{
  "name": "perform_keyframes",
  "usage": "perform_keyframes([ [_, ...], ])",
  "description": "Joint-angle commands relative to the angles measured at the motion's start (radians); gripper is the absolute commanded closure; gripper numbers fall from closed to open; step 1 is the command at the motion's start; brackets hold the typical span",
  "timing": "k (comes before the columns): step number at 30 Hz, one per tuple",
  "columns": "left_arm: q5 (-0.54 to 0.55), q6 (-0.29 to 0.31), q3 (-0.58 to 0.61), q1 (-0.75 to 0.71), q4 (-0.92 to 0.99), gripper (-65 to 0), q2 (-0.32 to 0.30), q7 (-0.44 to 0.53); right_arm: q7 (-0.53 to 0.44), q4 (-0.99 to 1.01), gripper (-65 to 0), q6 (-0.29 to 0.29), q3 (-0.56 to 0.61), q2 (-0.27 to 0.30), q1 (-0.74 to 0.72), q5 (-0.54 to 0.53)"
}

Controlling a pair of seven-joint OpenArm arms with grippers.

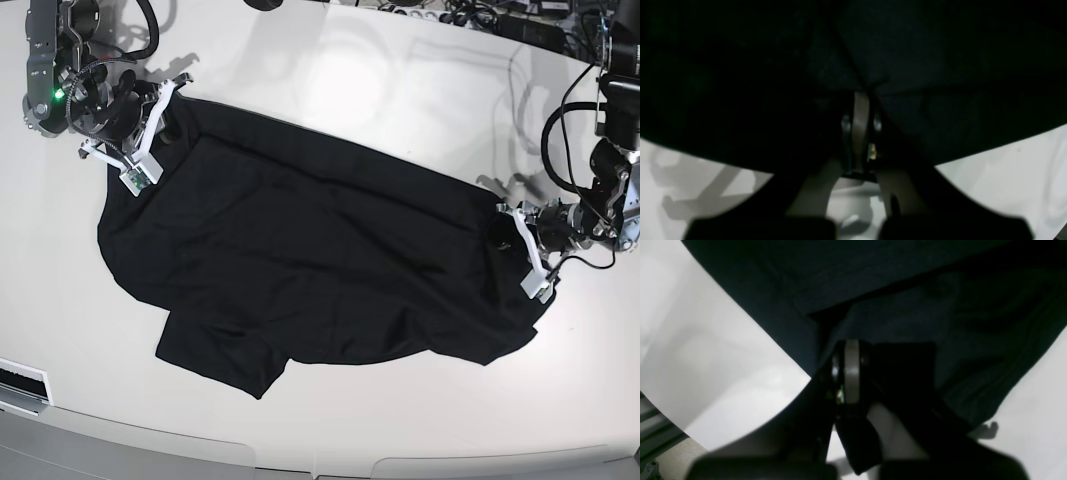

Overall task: Layout the t-shirt on the table in an organized manner, then fold the t-shirt properly
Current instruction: 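Grasp the shirt's edge with the right gripper and the side with the left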

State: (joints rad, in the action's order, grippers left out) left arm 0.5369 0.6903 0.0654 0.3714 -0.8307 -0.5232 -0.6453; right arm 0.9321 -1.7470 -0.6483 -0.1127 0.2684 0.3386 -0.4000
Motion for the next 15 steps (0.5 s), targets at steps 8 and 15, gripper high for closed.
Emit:
perform_keyframes([
  [8,-0.007,-0.009,-0.006,0.021,-0.013,0.0,-0.036,0.009,-0.013,-0.015,0.0,-0.002,-0.004,0.010,-0.003,0.022],
  [15,-0.024,-0.205,-0.007,0.018,-0.014,0.0,-0.092,-0.111,-0.014,-0.015,0.0,0.018,-0.004,0.011,-0.004,0.034],
])
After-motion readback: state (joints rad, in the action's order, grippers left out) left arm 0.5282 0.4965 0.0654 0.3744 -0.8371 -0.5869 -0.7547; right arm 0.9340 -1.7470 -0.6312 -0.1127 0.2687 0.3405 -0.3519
